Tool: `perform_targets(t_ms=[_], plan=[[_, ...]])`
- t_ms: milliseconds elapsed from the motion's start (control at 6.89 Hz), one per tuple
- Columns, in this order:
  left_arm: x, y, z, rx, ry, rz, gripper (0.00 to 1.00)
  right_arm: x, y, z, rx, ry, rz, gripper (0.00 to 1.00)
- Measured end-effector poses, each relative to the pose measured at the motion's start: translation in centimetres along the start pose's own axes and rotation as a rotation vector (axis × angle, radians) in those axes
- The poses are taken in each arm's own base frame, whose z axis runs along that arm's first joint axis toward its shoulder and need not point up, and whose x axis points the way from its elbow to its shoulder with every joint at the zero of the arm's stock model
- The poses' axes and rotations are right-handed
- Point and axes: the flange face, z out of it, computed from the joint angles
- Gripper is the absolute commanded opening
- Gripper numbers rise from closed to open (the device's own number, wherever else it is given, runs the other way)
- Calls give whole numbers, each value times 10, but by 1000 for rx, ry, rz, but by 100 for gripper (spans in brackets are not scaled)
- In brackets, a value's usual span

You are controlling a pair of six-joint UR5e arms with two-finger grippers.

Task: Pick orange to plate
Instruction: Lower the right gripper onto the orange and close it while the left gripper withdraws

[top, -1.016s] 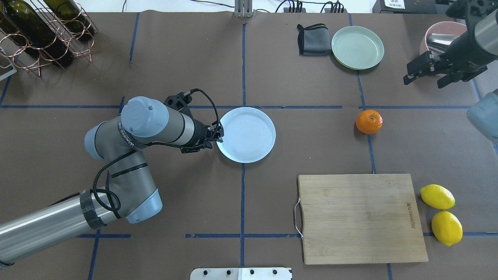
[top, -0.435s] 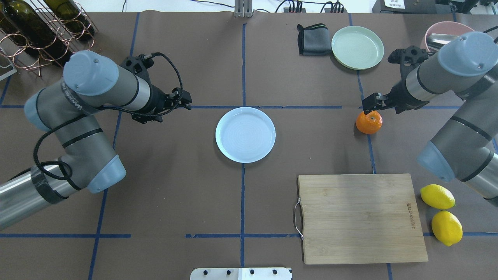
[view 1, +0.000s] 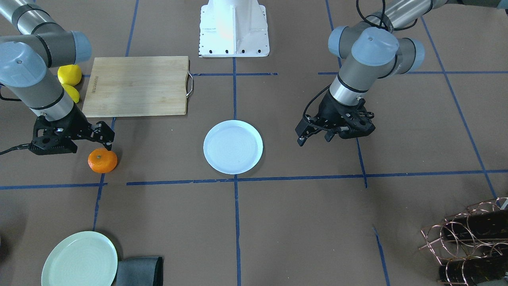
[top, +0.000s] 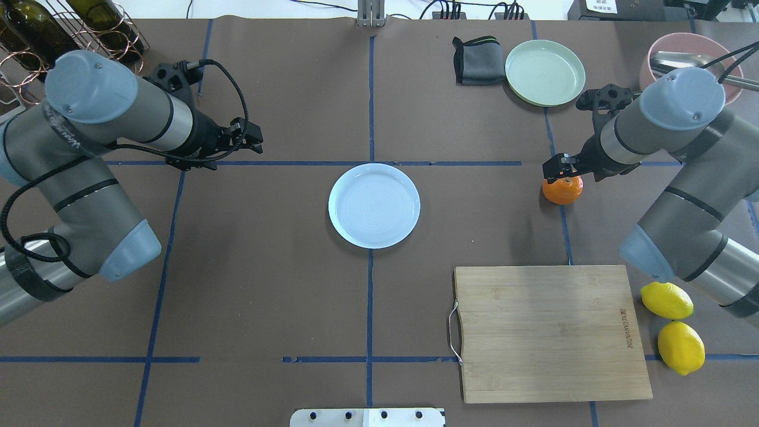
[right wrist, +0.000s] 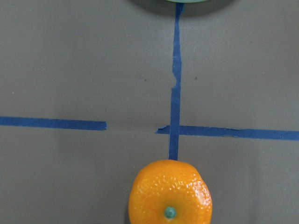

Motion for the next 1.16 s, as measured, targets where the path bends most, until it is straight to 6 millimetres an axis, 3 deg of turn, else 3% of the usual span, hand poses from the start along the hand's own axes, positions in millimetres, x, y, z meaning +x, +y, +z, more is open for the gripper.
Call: perform_targets(t_ms=[290,871,1016,1161], plan=[[-16,-6,-14,-8,-9,19,100,-2,0,16,-14,19,-10,100],[-22,-6,-15,-13,-17,23,100,-4,-9,37,-34,44,-13,99],[-22,-6,-15,-13,-17,22,100,-6,-10,39,-35,45,-16,58],[-22,-6,-15,-13,-17,22,100,-7,-11,40,-36,45,-18,23]])
